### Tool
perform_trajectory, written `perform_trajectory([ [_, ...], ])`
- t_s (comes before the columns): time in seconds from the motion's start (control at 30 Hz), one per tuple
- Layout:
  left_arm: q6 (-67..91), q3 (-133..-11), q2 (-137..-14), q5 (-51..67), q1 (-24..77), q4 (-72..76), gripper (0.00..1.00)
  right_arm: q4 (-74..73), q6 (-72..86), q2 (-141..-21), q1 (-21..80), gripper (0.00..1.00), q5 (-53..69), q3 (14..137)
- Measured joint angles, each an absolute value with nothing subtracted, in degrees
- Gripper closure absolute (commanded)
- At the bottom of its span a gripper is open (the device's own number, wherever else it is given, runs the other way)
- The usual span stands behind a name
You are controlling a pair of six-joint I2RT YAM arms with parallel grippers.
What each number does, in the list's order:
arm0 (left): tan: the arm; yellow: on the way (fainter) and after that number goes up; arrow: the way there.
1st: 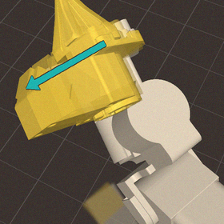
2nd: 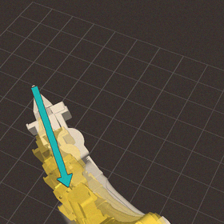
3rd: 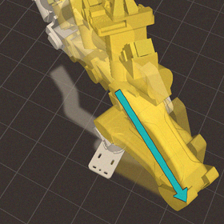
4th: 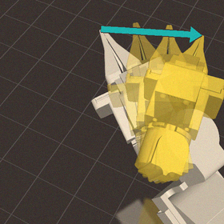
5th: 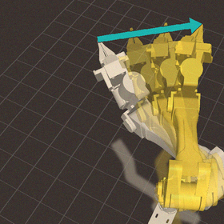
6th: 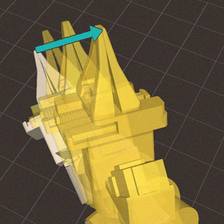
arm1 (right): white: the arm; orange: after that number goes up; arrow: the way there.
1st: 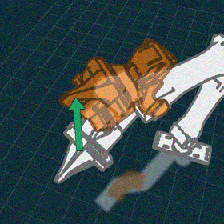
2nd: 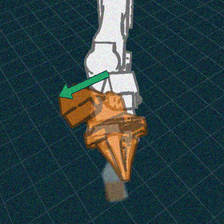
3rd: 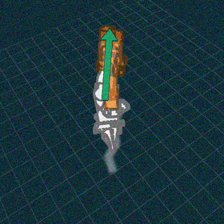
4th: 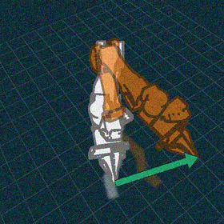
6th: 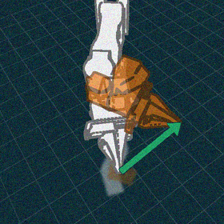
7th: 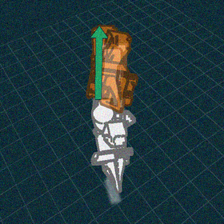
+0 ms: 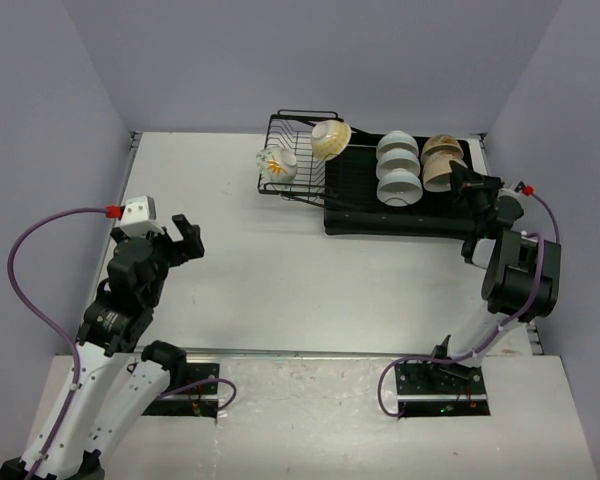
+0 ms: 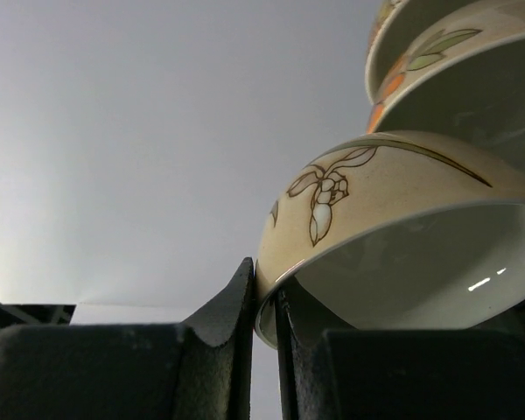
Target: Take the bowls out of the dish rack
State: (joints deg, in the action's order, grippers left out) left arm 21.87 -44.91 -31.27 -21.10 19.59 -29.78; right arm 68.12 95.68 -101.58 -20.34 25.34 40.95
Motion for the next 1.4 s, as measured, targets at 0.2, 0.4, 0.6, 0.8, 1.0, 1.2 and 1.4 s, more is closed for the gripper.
perform_trajectory([
  [0.2,21.9,-44.9,-31.3,-21.1,19.6,-29.7,0.00,68.2,95.1,-95.6,-20.3,1.00,27.0,41.0],
  [0.4,21.9,-44.9,-31.3,-21.1,19.6,-29.7,0.00,68.7,93.3,-88.3,-20.3,1.00,31.8,43.3],
  [0.6,21.9,-44.9,-31.3,-21.1,19.6,-29.7,0.00,46.7,77.5,-78.0,-15.2,1.00,37.4,52.7],
  [0.8,21.9,-44.9,-31.3,-21.5,19.6,-29.7,0.00,1.0,44.6,-68.6,10.8,1.00,22.7,73.1],
  [1.0,21.9,-44.9,-31.6,-23.0,19.6,-29.7,0.00,-27.8,29.0,-68.3,35.2,1.00,2.0,79.9],
  [1.2,21.9,-44.9,-31.5,-23.5,19.6,-29.7,0.00,-45.9,28.5,-83.3,49.5,1.00,-17.5,74.5],
  [1.4,21.9,-44.9,-31.4,-23.7,19.6,-29.7,0.00,-52.7,30.4,-93.7,55.5,1.00,-21.6,67.7],
])
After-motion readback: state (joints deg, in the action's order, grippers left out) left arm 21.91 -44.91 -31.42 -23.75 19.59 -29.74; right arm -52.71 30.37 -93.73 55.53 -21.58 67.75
